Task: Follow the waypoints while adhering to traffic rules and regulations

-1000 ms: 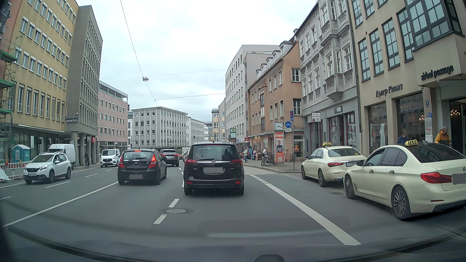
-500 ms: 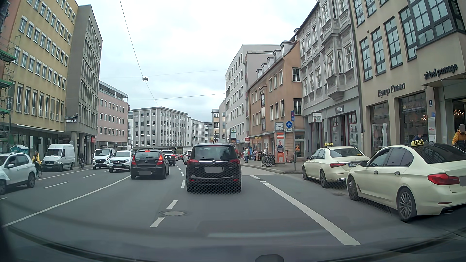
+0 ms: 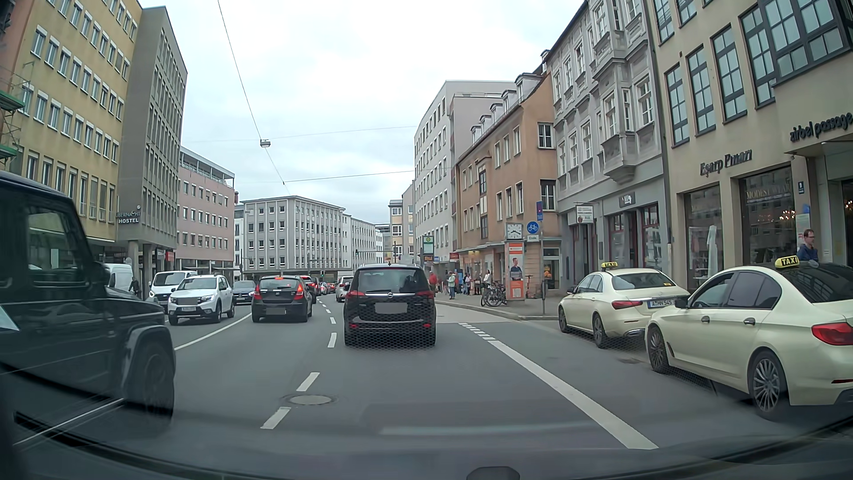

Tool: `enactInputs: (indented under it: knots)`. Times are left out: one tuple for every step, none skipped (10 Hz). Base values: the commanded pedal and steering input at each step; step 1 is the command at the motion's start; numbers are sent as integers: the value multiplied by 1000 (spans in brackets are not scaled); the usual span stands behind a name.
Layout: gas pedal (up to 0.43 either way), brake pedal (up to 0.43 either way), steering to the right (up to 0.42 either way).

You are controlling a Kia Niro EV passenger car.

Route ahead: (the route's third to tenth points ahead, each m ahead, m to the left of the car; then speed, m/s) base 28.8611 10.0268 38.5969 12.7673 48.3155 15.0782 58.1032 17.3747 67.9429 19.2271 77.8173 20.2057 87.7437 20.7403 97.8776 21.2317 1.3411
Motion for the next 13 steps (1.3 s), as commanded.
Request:
enactInputs:
  knots:
    - [220, 0, -34]
    - [228, 0, -43]
    - [228, 0, -47]
    - [240, 0, -48]
    - [248, 0, -48]
    - [260, 0, -49]
    - [260, 0, -50]
    - [260, 0, -51]
    - [260, 0, -52]
    - [260, 0, -53]
    - [260, 0, -53]
    - [260, 0, -55]
    - [260, 0, -57]
